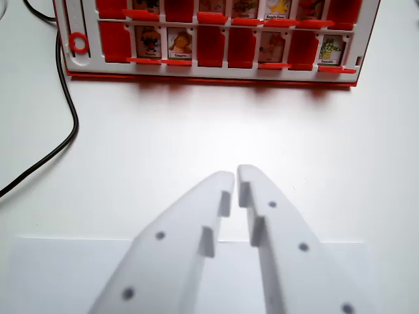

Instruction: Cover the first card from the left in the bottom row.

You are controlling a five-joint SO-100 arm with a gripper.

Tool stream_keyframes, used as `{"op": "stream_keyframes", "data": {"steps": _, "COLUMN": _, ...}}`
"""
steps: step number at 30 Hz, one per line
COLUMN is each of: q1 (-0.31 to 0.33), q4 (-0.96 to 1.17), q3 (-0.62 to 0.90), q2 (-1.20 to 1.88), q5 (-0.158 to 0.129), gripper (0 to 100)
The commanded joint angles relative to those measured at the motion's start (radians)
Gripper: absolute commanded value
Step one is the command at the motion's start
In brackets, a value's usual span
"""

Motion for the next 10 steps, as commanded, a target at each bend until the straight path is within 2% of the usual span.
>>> {"op": "stream_keyframes", "data": {"steps": 1, "q1": 0.015, "q4": 0.006, "q3": -0.107, "q2": 0.002, "q5": 0.006, "gripper": 0}}
{"op": "stream_keyframes", "data": {"steps": 10, "q1": 0.018, "q4": 0.026, "q3": -0.133, "q2": 0.002, "q5": 0.006, "gripper": 0}}
